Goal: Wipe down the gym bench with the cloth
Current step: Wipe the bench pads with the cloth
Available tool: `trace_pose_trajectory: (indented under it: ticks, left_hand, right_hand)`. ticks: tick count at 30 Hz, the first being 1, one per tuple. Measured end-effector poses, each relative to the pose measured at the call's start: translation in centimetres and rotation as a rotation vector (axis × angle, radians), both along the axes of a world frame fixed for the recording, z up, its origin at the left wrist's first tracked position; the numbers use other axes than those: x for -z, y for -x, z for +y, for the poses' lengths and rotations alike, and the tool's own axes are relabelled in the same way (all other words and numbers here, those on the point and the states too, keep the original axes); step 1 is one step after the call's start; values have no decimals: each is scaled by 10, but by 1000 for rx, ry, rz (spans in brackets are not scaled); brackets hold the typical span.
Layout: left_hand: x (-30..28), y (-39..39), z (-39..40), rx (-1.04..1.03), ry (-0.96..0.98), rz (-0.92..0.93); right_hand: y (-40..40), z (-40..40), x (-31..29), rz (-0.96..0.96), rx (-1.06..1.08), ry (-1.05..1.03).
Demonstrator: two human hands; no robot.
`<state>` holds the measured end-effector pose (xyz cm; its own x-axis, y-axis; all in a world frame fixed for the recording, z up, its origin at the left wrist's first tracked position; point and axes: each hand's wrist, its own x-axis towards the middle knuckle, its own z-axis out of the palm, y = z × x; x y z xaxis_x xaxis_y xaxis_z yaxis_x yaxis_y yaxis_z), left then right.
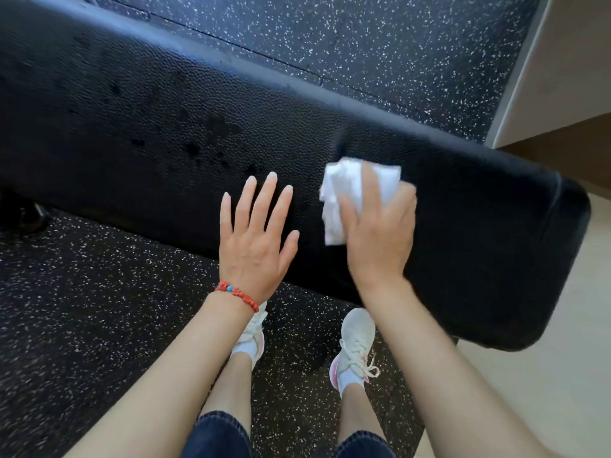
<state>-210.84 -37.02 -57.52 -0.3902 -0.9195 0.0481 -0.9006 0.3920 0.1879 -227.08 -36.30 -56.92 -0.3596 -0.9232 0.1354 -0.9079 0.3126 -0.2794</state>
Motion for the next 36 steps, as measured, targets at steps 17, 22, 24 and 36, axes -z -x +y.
trace_pose_trajectory:
  ticks: [17,22,24,36]
  left_hand:
    - [-1,-59,-35,-105,-22,-5]
    - [-7,-65,-36,-73,-61,16]
    - [-11,-71,-39,-52,-57,34]
    - [-1,-138,-79,-130,-7,-33]
  right_hand:
    - [-34,-59,-9,-120,70,-131]
    - [-69,5,-13,-246,69,-189]
    - [-74,10,-13,-185,75,-173]
    - [-80,-106,-9,-106,136,-129]
